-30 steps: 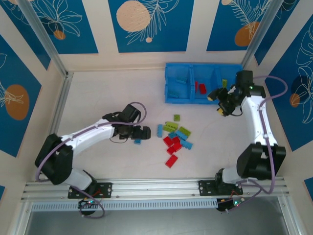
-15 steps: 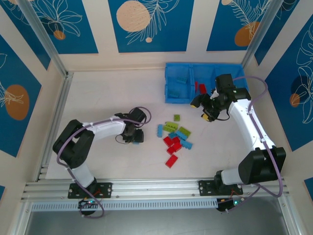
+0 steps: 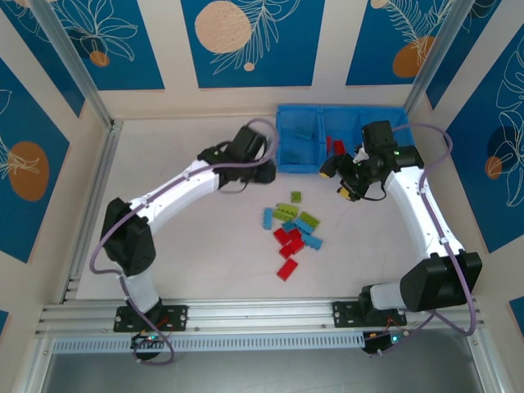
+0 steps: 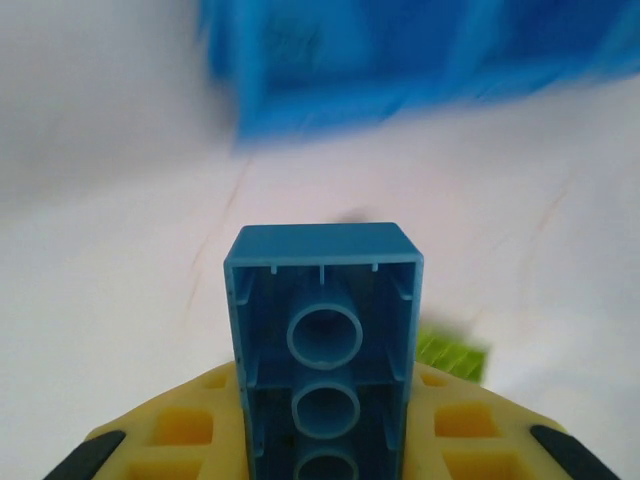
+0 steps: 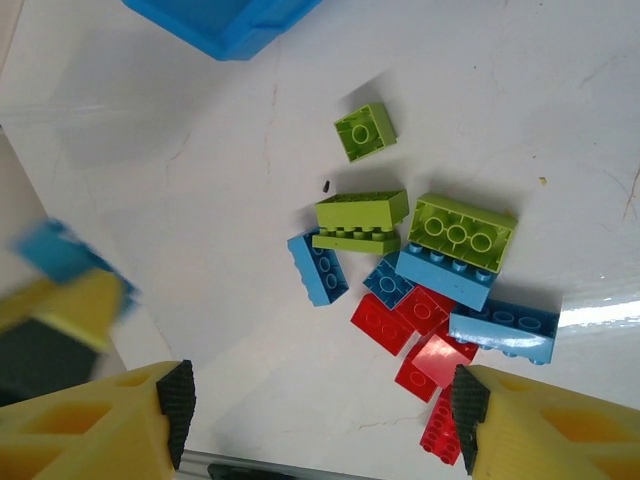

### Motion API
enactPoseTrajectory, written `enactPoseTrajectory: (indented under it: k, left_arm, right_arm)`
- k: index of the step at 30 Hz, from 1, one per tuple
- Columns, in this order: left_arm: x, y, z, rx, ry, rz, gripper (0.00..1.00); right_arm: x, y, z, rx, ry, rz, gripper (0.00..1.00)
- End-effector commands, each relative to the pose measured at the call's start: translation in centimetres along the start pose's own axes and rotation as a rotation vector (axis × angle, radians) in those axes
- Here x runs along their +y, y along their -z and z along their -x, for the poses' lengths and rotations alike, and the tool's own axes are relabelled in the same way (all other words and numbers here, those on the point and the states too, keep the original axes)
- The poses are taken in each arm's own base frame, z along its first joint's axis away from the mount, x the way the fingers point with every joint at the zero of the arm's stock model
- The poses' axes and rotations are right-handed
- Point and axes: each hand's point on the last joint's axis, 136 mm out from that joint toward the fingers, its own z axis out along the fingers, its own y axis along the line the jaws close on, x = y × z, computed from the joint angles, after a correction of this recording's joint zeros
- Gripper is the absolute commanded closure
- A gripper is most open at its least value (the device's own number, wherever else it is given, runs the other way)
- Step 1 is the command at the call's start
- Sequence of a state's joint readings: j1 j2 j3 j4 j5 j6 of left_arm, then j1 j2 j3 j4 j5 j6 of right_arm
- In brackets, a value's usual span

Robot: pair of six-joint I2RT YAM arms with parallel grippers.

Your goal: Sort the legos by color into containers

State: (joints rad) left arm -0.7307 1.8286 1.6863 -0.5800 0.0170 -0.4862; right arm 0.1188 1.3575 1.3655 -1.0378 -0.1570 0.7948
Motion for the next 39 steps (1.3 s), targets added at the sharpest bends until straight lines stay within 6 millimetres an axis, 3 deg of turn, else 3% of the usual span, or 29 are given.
enactPoseTrajectory:
  k: [1, 11, 14, 17, 21, 27, 32, 35, 39]
  left_arm:
    - [-0.8, -4.0, 2.2, -0.017, -0.144, 0.017, 0.77]
    - [-2.0, -11.3, 11.4, -0.237, -0.191, 0.044, 0.73]
    - [-1.9, -12.9, 12.7, -0.292, -0.175, 0.046, 0.63]
    - [-1.9, -13.1, 14.0, -0.33, -0.122, 0.019, 0.52]
    - [-3.1, -10.2, 15.7, -0.376, -0.149, -0.013, 0.47]
    - [-5.1, -2.5, 16.1, -0.371, -0.208, -0.068, 0.47]
    - [-4.8, 4.3, 13.0, -0.432, -0.265, -0.11, 0.45]
    - [-3.9, 7.6, 9.6, -0.412, -0.339, -0.114, 0.42]
    - [-1.8, 10.5, 4.6, -0.375, -0.385, -0.101, 0.35]
  right_arm:
    - [-0.3, 0.3, -0.8, 0.006, -0.02, 0.002, 0.29]
    - [-2.5, 2.4, -2.2, -0.053, -0.011, -0.044, 0.29]
    - [-2.9, 3.0, -2.7, -0.063, -0.006, -0.046, 0.29]
    - [-3.5, 3.3, -3.1, -0.071, 0.009, -0.063, 0.29]
    - [-4.1, 2.9, -4.0, -0.068, 0.087, -0.08, 0.29]
    - [-4.6, -0.1, -6.5, -0.007, 0.293, -0.138, 0.28]
    - [-4.7, -3.6, -7.8, 0.063, 0.373, -0.189, 0.27]
    - [-4.0, -5.7, -7.4, 0.111, 0.357, -0.22, 0.27]
    - [-2.6, -9.5, -5.8, 0.134, 0.407, -0.293, 0.26]
